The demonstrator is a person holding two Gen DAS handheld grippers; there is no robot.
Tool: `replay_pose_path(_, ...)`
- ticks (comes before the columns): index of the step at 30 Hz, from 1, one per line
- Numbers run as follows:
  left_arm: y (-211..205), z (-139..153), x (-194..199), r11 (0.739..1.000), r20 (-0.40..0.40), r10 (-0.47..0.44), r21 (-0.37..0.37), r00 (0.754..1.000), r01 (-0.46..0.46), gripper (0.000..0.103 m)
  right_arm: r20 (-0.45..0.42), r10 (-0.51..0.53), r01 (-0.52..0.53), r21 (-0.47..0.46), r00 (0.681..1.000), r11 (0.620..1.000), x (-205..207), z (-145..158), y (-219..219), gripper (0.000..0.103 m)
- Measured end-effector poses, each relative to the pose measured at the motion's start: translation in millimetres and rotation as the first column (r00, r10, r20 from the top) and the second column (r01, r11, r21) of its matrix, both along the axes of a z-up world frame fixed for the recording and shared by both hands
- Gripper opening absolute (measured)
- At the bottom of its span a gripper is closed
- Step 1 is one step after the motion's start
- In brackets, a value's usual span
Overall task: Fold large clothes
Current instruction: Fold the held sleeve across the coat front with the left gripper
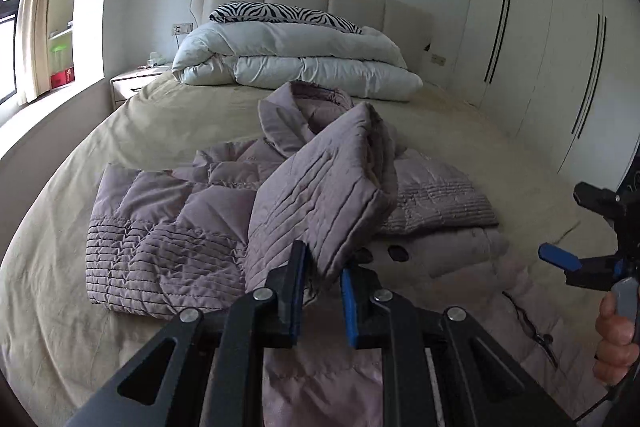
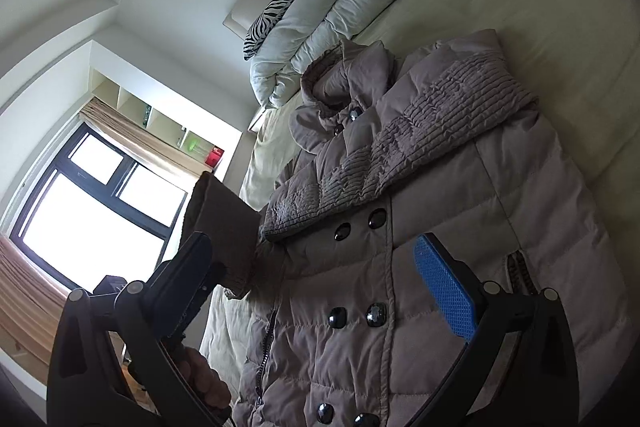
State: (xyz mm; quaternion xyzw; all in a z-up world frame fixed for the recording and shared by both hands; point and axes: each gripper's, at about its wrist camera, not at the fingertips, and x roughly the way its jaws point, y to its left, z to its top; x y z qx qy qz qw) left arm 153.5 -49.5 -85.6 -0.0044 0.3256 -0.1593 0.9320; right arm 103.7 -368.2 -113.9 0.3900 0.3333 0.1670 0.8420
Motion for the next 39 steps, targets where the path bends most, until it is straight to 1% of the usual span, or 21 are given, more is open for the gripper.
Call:
replay_pose_path(2, -23, -16, -9, 0.995, 0.001, -0.038, 0.088, 0.999, 0.038, 0.018, -0.034, 0.034, -0.032, 0.048, 0.999, 0.998, 12, -10, -4, 0.103)
replay_pose_path(4, -33, -24, -13, 0.990, 0.002, -0.049, 0.136, 0.999, 0.048, 0.018, -0.068, 0.080, -0.073, 0.094, 0.995, 0.993, 27, -20, -1, 0.103)
replay_pose_path(7, -32, -28, -15, 0.989, 0.001, -0.038, 0.143, 0.999, 0.037, 0.018, -0.121, 0.180, -0.162, 0.149, 0.976, 0.976, 56, -37, 18, 0.103)
replay_pose_path(9, -31, -31, -18, 0.986, 0.011, -0.042, 0.165, 0.999, 0.040, 0.018, -0.190, 0.222, -0.185, 0.196, 0.956, 0.963, 77, -54, 32, 0.102)
replay_pose_path(13, -33, -31, -25, 0.979, 0.028, -0.051, 0.199, 0.998, 0.045, 0.018, -0.232, 0.339, -0.256, 0.327, 0.912, 0.910, 110, -74, 65, 0.099)
replay_pose_path(15, -33, -31, -25, 0.979, 0.032, -0.053, 0.199, 0.998, 0.045, 0.018, -0.245, 0.401, -0.300, 0.362, 0.883, 0.882, 123, -80, 84, 0.092)
replay_pose_path(16, -32, -32, -25, 0.979, 0.034, -0.053, 0.197, 0.998, 0.045, 0.018, -0.261, 0.409, -0.304, 0.362, 0.874, 0.881, 128, -84, 93, 0.087)
replay_pose_path(18, -29, -31, -24, 0.982, 0.034, -0.050, 0.182, 0.998, 0.043, 0.018, -0.273, 0.422, -0.311, 0.369, 0.865, 0.876, 139, -90, 103, 0.072)
replay_pose_path(19, -27, -31, -24, 0.984, 0.034, -0.046, 0.176, 0.998, 0.040, 0.018, -0.278, 0.422, -0.313, 0.363, 0.863, 0.878, 144, -91, 106, 0.055)
replay_pose_path(20, -24, -31, -24, 0.985, 0.035, -0.042, 0.169, 0.999, 0.035, 0.022, -0.289, 0.412, -0.308, 0.344, 0.864, 0.887, 148, -90, 107, 0.037)
replay_pose_path(21, -21, -30, -24, 0.987, 0.035, -0.037, 0.156, 0.999, 0.031, 0.024, -0.293, 0.406, -0.311, 0.321, 0.866, 0.895, 153, -87, 108, 0.030)
replay_pose_path(22, -16, -28, -25, 0.990, 0.037, -0.032, 0.135, 0.999, 0.026, 0.029, -0.290, 0.401, -0.318, 0.291, 0.869, 0.902, 156, -81, 110, 0.028)
replay_pose_path(23, -11, -26, -27, 0.992, 0.045, -0.015, 0.124, 0.999, 0.009, 0.044, -0.281, 0.399, -0.334, 0.250, 0.873, 0.909, 158, -71, 113, 0.024)
replay_pose_path(24, -5, -23, -30, 0.993, 0.060, 0.009, 0.116, 0.998, -0.016, 0.052, -0.265, 0.402, -0.353, 0.214, 0.876, 0.911, 160, -60, 116, 0.023)
replay_pose_path(25, 3, -20, -31, 0.994, 0.077, 0.037, 0.100, 0.996, -0.044, 0.065, -0.244, 0.402, -0.365, 0.184, 0.883, 0.913, 161, -47, 118, 0.020)
replay_pose_path(26, 11, -17, -33, 0.994, 0.091, 0.066, 0.076, 0.994, -0.073, 0.071, -0.222, 0.398, -0.369, 0.160, 0.890, 0.915, 162, -33, 118, 0.019)
replay_pose_path(29, 40, -12, -31, 0.990, 0.081, 0.141, -0.006, 0.987, -0.141, 0.072, -0.141, 0.391, -0.374, 0.132, 0.909, 0.918, 169, 15, 118, 0.018)
replay_pose_path(31, 59, -13, -24, 0.981, 0.050, 0.190, -0.048, 0.981, -0.187, 0.076, -0.076, 0.390, -0.379, 0.122, 0.918, 0.917, 174, 57, 118, 0.018)
replay_pose_path(33, 76, -17, -13, 0.969, 0.007, 0.231, -0.086, 0.973, -0.230, 0.076, 0.001, 0.391, -0.390, 0.099, 0.920, 0.916, 179, 103, 122, 0.017)
replay_pose_path(36, 101, -23, 7, 0.941, -0.044, 0.305, -0.140, 0.951, -0.308, 0.076, 0.114, 0.389, -0.397, 0.058, 0.914, 0.916, 181, 173, 133, 0.017)
replay_pose_path(39, 121, -30, 32, 0.908, -0.105, 0.365, -0.179, 0.925, -0.379, 0.077, 0.198, 0.383, -0.397, 0.034, 0.902, 0.917, 180, 227, 135, 0.017)
